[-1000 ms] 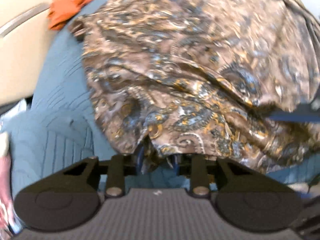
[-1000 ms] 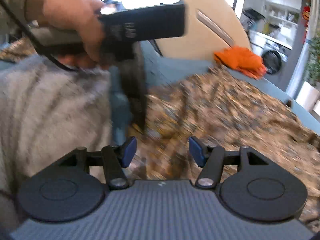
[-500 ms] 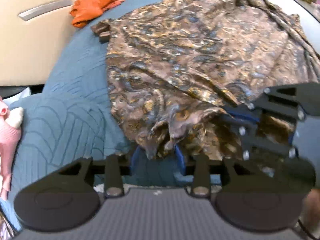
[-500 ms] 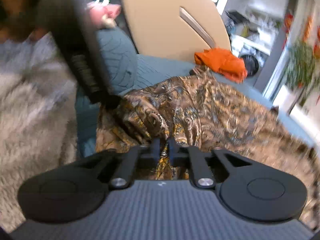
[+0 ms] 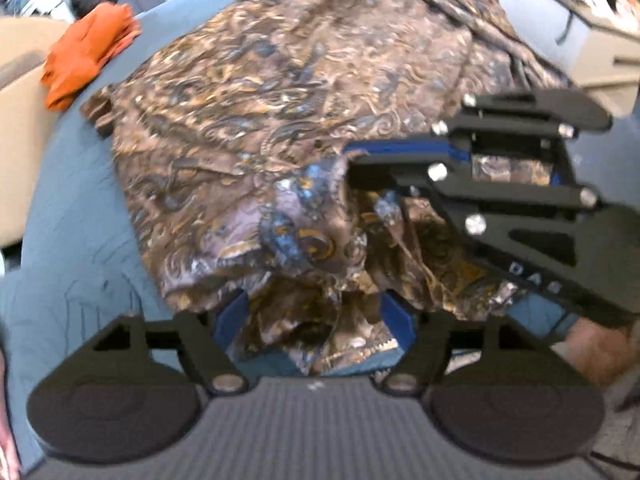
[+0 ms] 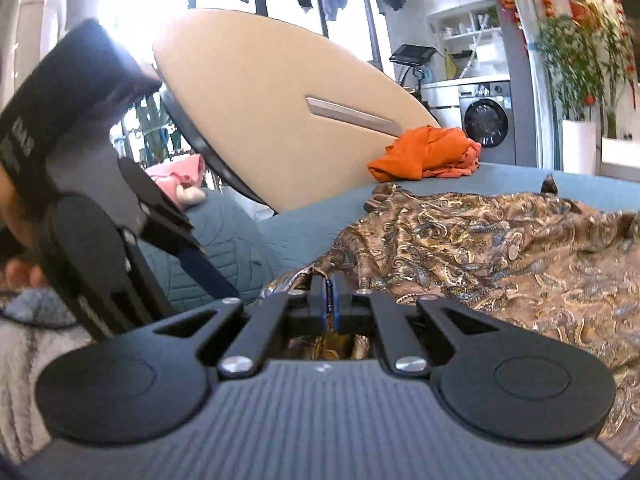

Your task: Fold clothes

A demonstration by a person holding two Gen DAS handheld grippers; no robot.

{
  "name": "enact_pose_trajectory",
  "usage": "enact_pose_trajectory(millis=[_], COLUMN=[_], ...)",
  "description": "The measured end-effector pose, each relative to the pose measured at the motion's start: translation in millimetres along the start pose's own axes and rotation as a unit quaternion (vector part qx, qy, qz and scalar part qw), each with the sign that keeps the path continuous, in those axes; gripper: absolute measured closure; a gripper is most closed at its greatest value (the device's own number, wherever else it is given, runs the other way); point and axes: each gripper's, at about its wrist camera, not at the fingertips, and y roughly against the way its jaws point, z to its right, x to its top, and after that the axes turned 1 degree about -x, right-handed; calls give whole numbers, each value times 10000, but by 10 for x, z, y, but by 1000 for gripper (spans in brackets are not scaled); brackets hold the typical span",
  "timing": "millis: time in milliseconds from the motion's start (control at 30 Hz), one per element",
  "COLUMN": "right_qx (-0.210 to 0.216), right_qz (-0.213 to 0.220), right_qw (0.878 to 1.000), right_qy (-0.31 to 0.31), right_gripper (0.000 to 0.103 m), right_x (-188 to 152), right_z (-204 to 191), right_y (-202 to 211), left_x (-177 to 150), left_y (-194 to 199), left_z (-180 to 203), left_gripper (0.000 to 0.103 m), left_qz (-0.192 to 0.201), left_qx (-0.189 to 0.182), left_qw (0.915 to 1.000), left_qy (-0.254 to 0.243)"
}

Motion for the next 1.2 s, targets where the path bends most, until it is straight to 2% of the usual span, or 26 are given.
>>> enact_pose_trajectory(millis=[67, 167, 300, 433, 667, 833, 867, 1000, 1100, 1200], right_qx=[-67, -114, -166, -150, -40, 102, 108, 136, 135, 133], right_qz=[24, 40, 61, 119, 240, 334, 352, 387, 378, 343], right_qw=[10000, 9999, 9996, 9993, 9992, 9991, 9990, 9989, 9990, 9992], right_qy=[-45, -102, -217, -317, -304, -253, -256, -239, -206, -155], right_gripper=[97, 97, 97, 97, 97, 96, 96, 96, 97, 96], right_x=[12, 20, -3, 8, 21, 30, 31, 46, 40, 30], right_z=[57, 132, 207, 260, 244, 208, 207, 197, 186, 168], right_y=[-13, -4, 35, 62, 121, 178, 185, 189, 198, 210], left_x=[38, 55, 27, -9, 89, 237, 261, 290, 234, 112], left_y=[-94, -135, -146, -179, -356, -370, -371, -421, -356, -188], left_z=[33, 6, -49, -11, 206, 178, 134, -121, -322, -460], left_gripper=[30, 35, 35, 34, 34, 35, 37, 60, 68, 68], left_qz=[-6, 45, 46, -49, -143, -38, 5, -27, 68, 113], left_qx=[213, 296, 132, -321, 126, 184, 231, 367, 641, 868], left_qw=[9998, 9994, 9992, 9981, 9998, 9998, 9995, 9970, 9937, 9921], left_qy=[-19, 151, 372, 525, 81, 112, 215, 678, 912, 903])
